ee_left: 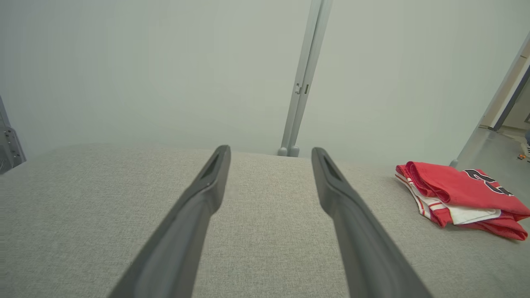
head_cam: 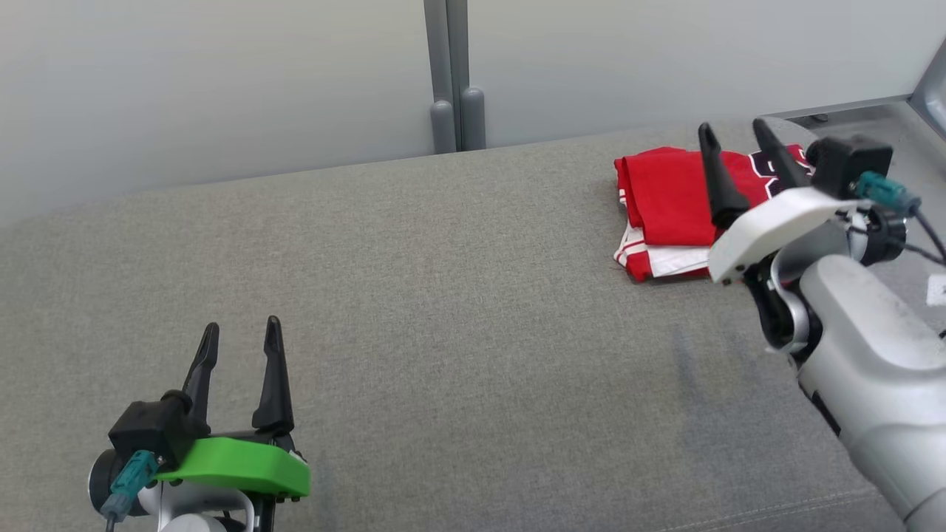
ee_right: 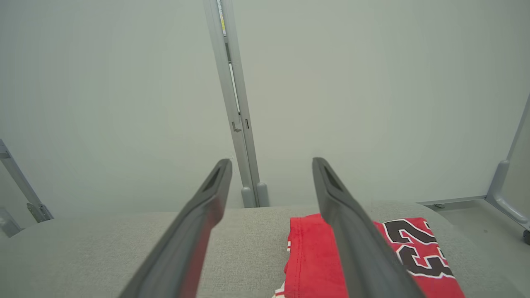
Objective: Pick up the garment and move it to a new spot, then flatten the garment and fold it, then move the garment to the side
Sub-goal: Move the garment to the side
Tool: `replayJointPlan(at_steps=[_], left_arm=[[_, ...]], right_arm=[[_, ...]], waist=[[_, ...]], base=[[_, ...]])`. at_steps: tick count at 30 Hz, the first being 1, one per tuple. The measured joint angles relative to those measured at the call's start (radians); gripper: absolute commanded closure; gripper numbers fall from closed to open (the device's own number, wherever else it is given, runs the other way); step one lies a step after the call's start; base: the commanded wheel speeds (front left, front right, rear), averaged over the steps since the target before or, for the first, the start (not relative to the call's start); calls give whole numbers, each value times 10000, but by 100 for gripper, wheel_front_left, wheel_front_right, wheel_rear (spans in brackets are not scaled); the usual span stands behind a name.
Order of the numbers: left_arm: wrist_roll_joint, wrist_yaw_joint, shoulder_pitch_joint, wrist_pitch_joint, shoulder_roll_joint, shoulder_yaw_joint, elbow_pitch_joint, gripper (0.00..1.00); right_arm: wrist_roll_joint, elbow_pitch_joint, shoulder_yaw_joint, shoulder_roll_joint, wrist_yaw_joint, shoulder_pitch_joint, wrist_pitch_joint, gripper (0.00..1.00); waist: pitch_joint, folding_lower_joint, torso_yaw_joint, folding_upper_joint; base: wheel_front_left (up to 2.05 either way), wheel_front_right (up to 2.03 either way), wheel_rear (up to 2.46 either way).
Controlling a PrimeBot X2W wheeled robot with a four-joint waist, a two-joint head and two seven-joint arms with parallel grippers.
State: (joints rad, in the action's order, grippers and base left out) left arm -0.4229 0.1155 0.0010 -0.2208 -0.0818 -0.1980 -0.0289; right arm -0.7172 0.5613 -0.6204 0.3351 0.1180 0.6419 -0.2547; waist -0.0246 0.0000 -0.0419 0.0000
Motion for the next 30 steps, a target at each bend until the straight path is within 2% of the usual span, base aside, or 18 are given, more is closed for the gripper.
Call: replayJointPlan(at_steps=[6, 12, 19, 30], left_arm=[[796, 36, 208, -2, -100, 199, 17, 0], [1030, 52, 635, -4, -40, 453, 8, 0], [1225, 79, 1049, -15, 84, 525, -2, 0], [1547, 79, 1558, -104, 213, 855, -35, 0]], right_arm=[[548, -848, 196, -320, 59, -1320, 0, 0], [1484, -1578, 1003, -617, 69, -2477, 0, 0], [2309, -2042, 1551, -1377, 71, -3911, 0, 0], [3379, -2976, 2134, -1891, 71, -5019, 0, 0]], waist=[[-191, 0, 94, 0], [-288, 0, 92, 0], [-363, 0, 53, 0], [-402, 0, 81, 0]], base=[[0, 0, 0], [0, 0, 0], [0, 0, 0], [0, 0, 0]])
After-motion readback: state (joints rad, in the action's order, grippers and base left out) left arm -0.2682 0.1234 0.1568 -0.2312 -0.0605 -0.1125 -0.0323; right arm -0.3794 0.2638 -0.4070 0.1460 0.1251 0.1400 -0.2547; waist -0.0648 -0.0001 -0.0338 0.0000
